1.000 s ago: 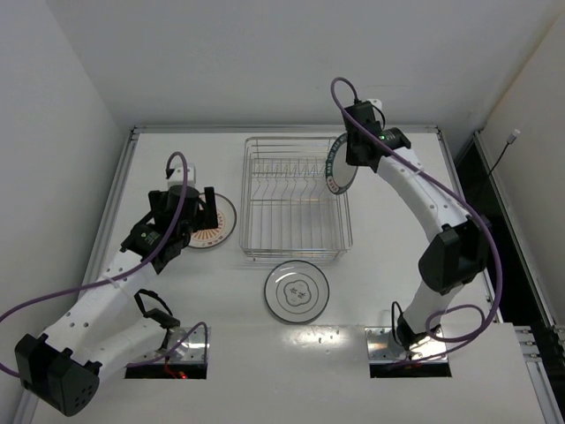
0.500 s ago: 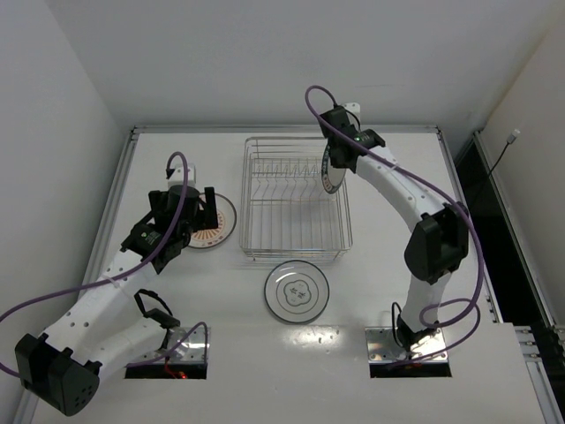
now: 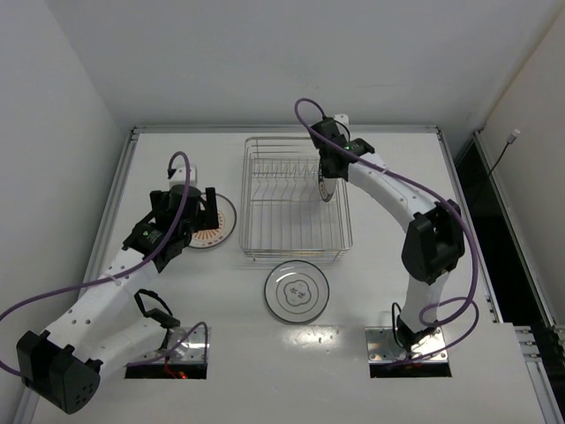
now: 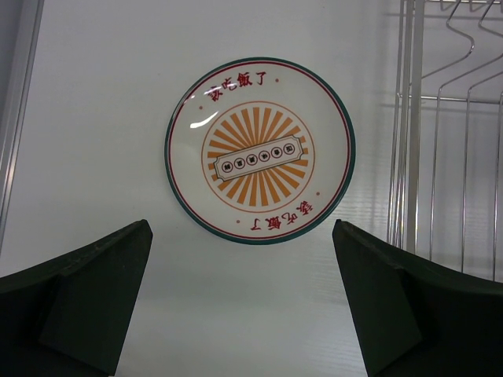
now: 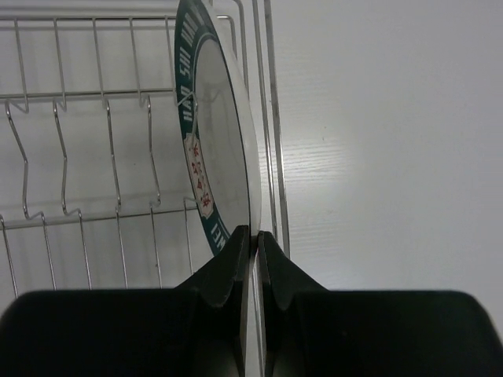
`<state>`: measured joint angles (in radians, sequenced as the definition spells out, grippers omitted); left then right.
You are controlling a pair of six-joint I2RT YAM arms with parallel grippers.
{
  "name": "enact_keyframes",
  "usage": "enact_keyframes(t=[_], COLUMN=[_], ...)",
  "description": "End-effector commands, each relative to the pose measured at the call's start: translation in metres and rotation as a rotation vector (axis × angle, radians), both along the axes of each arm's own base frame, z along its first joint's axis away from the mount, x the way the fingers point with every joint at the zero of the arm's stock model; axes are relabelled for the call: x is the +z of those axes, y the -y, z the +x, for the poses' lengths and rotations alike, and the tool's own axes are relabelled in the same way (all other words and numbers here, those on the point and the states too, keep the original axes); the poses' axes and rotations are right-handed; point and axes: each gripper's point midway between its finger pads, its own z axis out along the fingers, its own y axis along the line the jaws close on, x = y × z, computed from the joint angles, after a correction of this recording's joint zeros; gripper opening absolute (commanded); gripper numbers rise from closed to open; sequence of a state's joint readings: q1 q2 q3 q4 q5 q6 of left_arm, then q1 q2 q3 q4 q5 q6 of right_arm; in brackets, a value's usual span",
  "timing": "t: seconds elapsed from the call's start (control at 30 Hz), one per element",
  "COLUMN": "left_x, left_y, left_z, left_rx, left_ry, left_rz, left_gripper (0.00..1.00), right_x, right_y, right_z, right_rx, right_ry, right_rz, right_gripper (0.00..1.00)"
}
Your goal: Load the plates into the dish rack
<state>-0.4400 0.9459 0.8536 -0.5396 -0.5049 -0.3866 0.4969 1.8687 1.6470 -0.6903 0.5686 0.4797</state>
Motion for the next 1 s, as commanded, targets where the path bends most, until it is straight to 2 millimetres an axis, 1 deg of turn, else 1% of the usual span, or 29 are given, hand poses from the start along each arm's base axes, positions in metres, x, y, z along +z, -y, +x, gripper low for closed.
enact_keyframes(t=[0.0, 0.03, 0.07, 0.13, 0.17, 0.2, 0.23, 0.27, 0.3, 0.33, 0.4, 0.43, 0.47, 0.53, 0.57, 0.6, 0.63, 0.67, 0.7, 0.73, 0.77, 0.8, 0.83, 0.87, 0.9, 0.93, 0.97], left_x=[0.014, 0.014, 0.014, 0.014, 0.014, 0.014, 0.014, 0.014, 0.014, 0.014, 0.014, 0.014, 0.014, 0.013, 0.013, 0.013, 0.013, 0.013, 0.015, 0.015, 0.015, 0.018, 0.018, 0.018, 0.018, 0.018, 0.018], left_y=[0.004, 0.004, 0.004, 0.004, 0.004, 0.004, 0.004, 0.004, 0.004, 0.004, 0.004, 0.004, 0.004, 0.002, 0.002, 0.002, 0.002, 0.002, 0.002, 0.002, 0.002, 0.001, 0.001, 0.001, 0.001, 0.001, 0.0], left_z=[0.005, 0.005, 0.005, 0.005, 0.005, 0.005, 0.005, 0.005, 0.005, 0.005, 0.005, 0.005, 0.005, 0.004, 0.004, 0.004, 0.004, 0.004, 0.003, 0.003, 0.003, 0.003, 0.003, 0.003, 0.003, 0.003, 0.003], left_rx=[0.002, 0.002, 0.002, 0.002, 0.002, 0.002, 0.002, 0.002, 0.002, 0.002, 0.002, 0.002, 0.002, 0.009, 0.009, 0.014, 0.014, 0.014, 0.014, 0.014, 0.014, 0.014, 0.014, 0.014, 0.014, 0.014, 0.027], left_ry=[0.035, 0.035, 0.035, 0.035, 0.035, 0.035, 0.035, 0.035, 0.035, 0.035, 0.035, 0.035, 0.035, 0.029, 0.03, 0.031, 0.031, 0.031, 0.039, 0.039, 0.039, 0.047, 0.047, 0.047, 0.047, 0.047, 0.051], left_rz=[-0.021, -0.021, -0.021, -0.021, -0.021, -0.021, -0.021, -0.021, -0.021, -0.021, -0.021, -0.021, -0.021, -0.013, -0.012, -0.02, -0.02, -0.02, -0.024, -0.024, -0.024, -0.028, -0.028, -0.028, -0.028, -0.028, -0.031], left_gripper=[1.0, 1.0, 1.0, 1.0, 1.0, 1.0, 1.0, 1.0, 1.0, 1.0, 1.0, 1.0, 1.0, 1.0, 1.0, 1.0, 1.0, 1.0, 1.0, 1.0, 1.0, 1.0, 1.0, 1.0, 1.0, 1.0, 1.0], right_x=[-0.003, -0.003, -0.01, -0.011, -0.011, -0.011, -0.012, -0.005, 0.006, 0.014, 0.031, 0.049, 0.057, 0.075, 0.091, 0.096, 0.092, 0.093, 0.091, 0.089, 0.089, 0.079, 0.075, 0.071, 0.044, 0.054, 0.047], right_y=[-0.016, -0.016, -0.02, -0.022, -0.022, -0.022, -0.021, -0.019, -0.018, -0.014, -0.012, -0.008, 0.0, 0.005, 0.012, 0.017, 0.022, 0.024, 0.028, 0.027, 0.022, 0.03, 0.028, 0.021, 0.022, 0.025, 0.018], right_z=[-0.003, -0.003, -0.005, -0.005, -0.005, -0.005, -0.007, -0.007, -0.008, -0.01, -0.014, -0.02, -0.024, -0.033, -0.046, -0.055, -0.066, -0.077, -0.102, -0.118, -0.129, -0.157, -0.169, -0.183, -0.197, -0.213, -0.227], right_rx=[0.013, 0.013, 0.016, 0.022, 0.022, 0.022, 0.021, 0.015, 0.016, 0.008, 0.008, 0.015, 0.004, 0.004, 0.005, 0.005, 0.01, 0.016, 0.031, 0.051, 0.074, 0.08, 0.116, 0.149, 0.145, 0.13, 0.164], right_ry=[0.009, 0.009, 0.001, -0.002, -0.003, -0.003, -0.01, 0.006, 0.028, 0.041, 0.068, 0.097, 0.101, 0.126, 0.141, 0.14, 0.12, 0.116, 0.111, 0.105, 0.124, 0.139, 0.154, 0.16, 0.134, 0.184, 0.155], right_rz=[0.055, 0.055, 0.056, 0.063, 0.063, 0.063, 0.058, 0.058, 0.07, 0.065, 0.081, 0.092, 0.093, 0.107, 0.115, 0.115, 0.112, 0.132, 0.189, 0.224, 0.294, 0.358, 0.405, 0.482, 0.517, 0.618, 0.675], right_gripper=[0.0, 0.0, 0.0, 0.0, 0.03, 0.11, 0.26, 0.31, 0.36, 0.45, 0.54, 0.58, 0.71, 0.82, 1.0, 1.0, 1.0, 1.0, 1.0, 1.0, 1.0, 1.0, 1.0, 1.0, 1.0, 1.0, 1.0])
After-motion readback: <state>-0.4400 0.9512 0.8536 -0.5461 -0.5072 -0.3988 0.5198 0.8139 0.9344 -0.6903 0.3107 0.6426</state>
